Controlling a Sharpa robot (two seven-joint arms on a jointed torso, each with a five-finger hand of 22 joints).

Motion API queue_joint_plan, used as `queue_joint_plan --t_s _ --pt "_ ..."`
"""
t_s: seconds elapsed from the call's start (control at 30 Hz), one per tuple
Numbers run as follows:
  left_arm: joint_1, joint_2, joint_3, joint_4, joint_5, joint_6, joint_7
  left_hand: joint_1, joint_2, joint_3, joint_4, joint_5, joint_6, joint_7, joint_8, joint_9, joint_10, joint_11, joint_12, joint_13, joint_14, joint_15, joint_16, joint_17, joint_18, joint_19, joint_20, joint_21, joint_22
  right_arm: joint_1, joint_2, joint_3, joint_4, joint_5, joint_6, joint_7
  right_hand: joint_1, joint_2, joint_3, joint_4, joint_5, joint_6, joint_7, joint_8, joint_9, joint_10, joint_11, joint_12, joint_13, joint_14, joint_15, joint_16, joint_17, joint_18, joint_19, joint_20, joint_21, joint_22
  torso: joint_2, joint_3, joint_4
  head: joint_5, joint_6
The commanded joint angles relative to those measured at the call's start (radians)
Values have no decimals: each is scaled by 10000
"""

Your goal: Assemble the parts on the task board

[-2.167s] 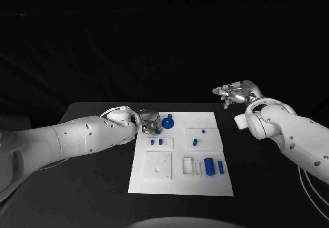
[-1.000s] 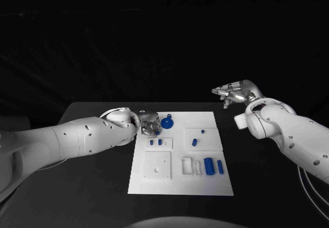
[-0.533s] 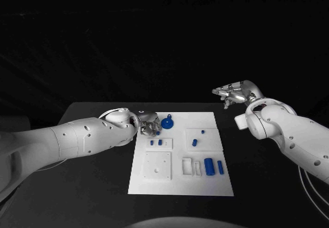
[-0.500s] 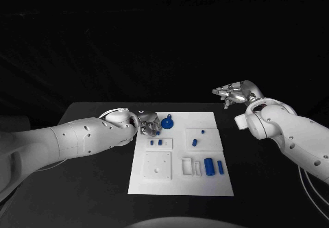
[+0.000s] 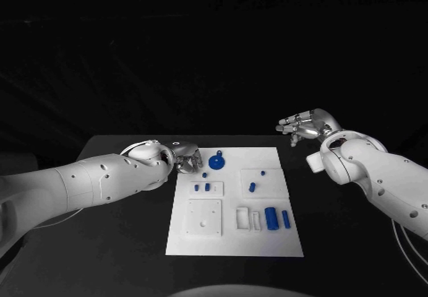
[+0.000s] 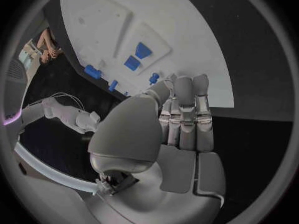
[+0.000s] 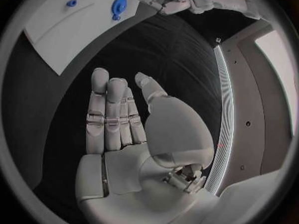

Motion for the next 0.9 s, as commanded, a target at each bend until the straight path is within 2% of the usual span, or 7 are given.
queue_joint_plan --t_s 0.03,0.1,0.23,0.47,0.6,0.73,0.9 --pt "75 -133 176 25 998 -675 254 -8 -129 -2 4 88 278 70 59 21 330 -86 138 -10 -314 -38 -514 -215 71 -357 14 -195 173 -42 -22 -5 -59 -802 1120 449 -88 -87 711 -521 -168 -152 62 -48 -26 390 48 -1262 -936 -22 50 67 26 133 183 41 5 84 -7 -3 2 -89 85" --pt "139 -248 307 7 1919 -906 411 -250 -91 -299 246 -21 388 36 35 19 671 -238 211 10 -395 -73 -927 -386 -96 -533 3 -501 -15 -73 -31 -16 -123 -1421 1455 580 -244 23 1409 -943 -362 -6 95 -50 -26 740 192 -2567 -1934 116 121 172 63 255 316 86 125 210 -11 -7 6 -173 184" --pt "321 -451 485 -54 4382 -1369 852 -431 -99 -677 504 -170 541 30 28 33 497 -171 102 5 -484 -20 -1681 -672 -280 -542 -7 -1114 -544 -125 -14 -108 -240 -2914 1874 724 -355 -62 2328 -1301 -601 149 107 -36 -17 732 467 -4250 -2457 357 234 303 72 499 426 183 380 439 -14 -13 -2 -253 230" --pt "623 -756 604 82 9319 -1376 2175 -783 67 -1544 1231 -269 261 134 35 33 -102 106 72 -11 -764 453 -5338 -2031 -476 -913 458 -3223 -2699 -202 151 -601 -486 -5400 1914 680 -460 -459 2960 -1286 -1141 -13 85 -15 -38 620 624 -5146 -2503 475 319 313 -49 699 406 323 626 416 -12 -28 -11 -294 315" --pt "684 -841 628 201 10778 -1185 2725 -549 197 -1959 1329 -179 138 154 57 39 -634 312 17 -45 -651 856 -8170 -2404 -491 -1647 880 -3373 -4687 -253 291 -884 -546 -6272 1827 528 -451 -570 2958 -1273 -1315 -99 59 -16 -40 327 692 -5158 -2507 526 359 318 -109 756 418 368 678 388 -5 -16 17 -311 353" --pt "708 -895 639 348 11397 -1025 3048 -488 251 -2266 1307 -241 -134 229 33 11 -1239 570 43 -31 -1111 1270 -9797 -2376 -470 -2268 1307 -3385 -6387 -277 413 -1202 -531 -7015 1928 314 -375 -656 2829 -1237 -1541 -55 37 -17 -39 229 713 -5152 -2509 595 378 333 -220 775 430 411 747 332 -2 -19 20 -318 368" --pt "719 -939 642 554 11648 -873 3235 -429 366 -2652 1230 -344 -265 354 33 8 -1275 669 38 -26 -1600 1449 -9824 -2430 -353 -2218 1518 -3359 -8460 -287 519 -1537 -490 -7709 2101 43 -365 -691 2701 -1212 -1631 -37 17 -13 -37 284 685 -5148 -2508 771 380 309 -452 661 451 401 881 246 6 -34 6 -310 398"
